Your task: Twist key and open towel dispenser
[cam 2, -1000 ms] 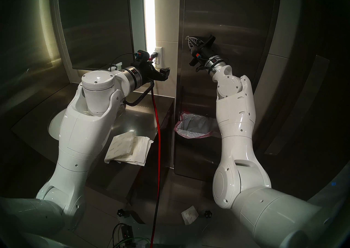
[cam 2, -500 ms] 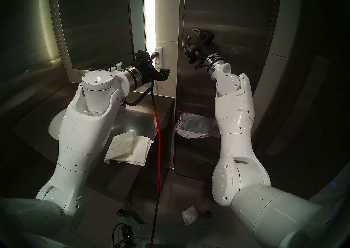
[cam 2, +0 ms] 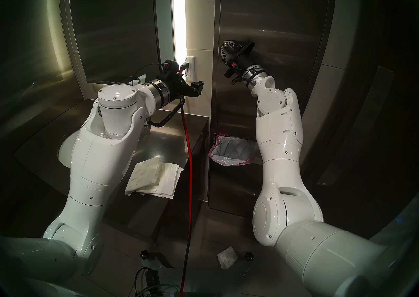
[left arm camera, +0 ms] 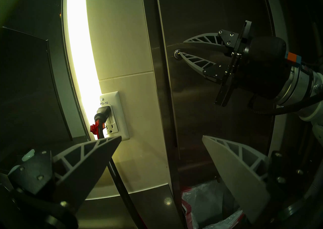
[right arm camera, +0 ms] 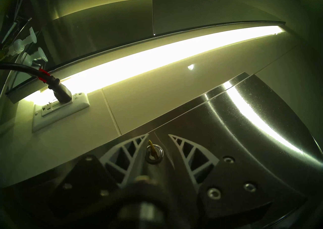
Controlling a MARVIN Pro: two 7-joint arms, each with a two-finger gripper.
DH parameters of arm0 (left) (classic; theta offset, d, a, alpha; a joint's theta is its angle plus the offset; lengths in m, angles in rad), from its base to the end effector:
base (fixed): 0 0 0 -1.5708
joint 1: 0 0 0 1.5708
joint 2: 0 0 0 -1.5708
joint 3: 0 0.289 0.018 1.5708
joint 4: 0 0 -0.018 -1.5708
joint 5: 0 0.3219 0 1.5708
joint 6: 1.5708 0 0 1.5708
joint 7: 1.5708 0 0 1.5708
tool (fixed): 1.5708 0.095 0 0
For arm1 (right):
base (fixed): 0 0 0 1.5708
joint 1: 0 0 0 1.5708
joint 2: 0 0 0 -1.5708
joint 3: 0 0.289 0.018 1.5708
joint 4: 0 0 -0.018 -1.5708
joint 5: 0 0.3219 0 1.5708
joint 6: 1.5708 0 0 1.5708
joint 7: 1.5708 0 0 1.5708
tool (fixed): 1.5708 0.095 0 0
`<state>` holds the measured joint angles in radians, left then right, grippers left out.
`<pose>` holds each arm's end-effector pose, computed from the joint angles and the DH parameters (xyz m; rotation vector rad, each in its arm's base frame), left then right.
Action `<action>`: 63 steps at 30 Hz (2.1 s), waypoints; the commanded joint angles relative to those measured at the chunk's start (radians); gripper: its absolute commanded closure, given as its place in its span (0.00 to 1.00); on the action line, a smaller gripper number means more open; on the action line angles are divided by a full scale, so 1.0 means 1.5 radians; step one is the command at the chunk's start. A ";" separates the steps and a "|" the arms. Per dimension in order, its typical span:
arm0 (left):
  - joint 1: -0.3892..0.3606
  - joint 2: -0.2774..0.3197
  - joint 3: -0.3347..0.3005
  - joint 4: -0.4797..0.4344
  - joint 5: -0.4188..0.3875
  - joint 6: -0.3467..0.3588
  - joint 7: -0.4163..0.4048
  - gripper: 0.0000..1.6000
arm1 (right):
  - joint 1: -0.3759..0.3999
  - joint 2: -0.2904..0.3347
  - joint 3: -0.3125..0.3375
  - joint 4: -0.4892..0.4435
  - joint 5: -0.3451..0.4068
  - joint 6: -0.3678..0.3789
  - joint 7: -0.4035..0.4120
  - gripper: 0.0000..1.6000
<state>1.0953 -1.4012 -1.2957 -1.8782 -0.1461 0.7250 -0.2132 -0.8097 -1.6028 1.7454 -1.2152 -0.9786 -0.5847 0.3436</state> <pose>0.4678 -0.0972 -0.0552 2.0144 -0.6665 2.0019 0.5866 0.0054 -0.0531 0.9283 1.1515 2.1303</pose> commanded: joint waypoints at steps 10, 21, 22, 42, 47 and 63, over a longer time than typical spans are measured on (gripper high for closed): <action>-0.013 -0.001 -0.003 -0.005 0.001 -0.001 0.001 0.00 | 0.046 0.009 0.012 0.037 -0.008 -0.006 -0.023 0.33; -0.013 -0.001 -0.003 -0.005 0.001 0.000 0.001 0.00 | 0.056 0.003 0.013 0.054 -0.014 -0.016 -0.032 0.64; -0.013 -0.001 -0.003 -0.005 0.001 0.000 0.001 0.00 | 0.056 0.002 0.012 0.054 -0.013 -0.016 -0.031 0.61; -0.013 -0.001 -0.003 -0.005 0.002 0.000 0.000 0.00 | 0.052 -0.001 0.010 0.056 -0.017 -0.028 -0.031 0.62; -0.013 -0.001 -0.003 -0.005 0.002 0.000 0.000 0.00 | 0.054 0.002 0.015 0.063 -0.020 -0.030 -0.033 0.51; -0.013 -0.002 -0.003 -0.005 0.002 0.000 0.000 0.00 | 0.065 0.000 0.021 0.083 -0.027 -0.036 -0.040 0.72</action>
<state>1.0952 -1.4018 -1.2958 -1.8782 -0.1450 0.7251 -0.2143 -0.7448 -1.5984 1.7804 -1.0990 -1.0135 -0.6380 0.3031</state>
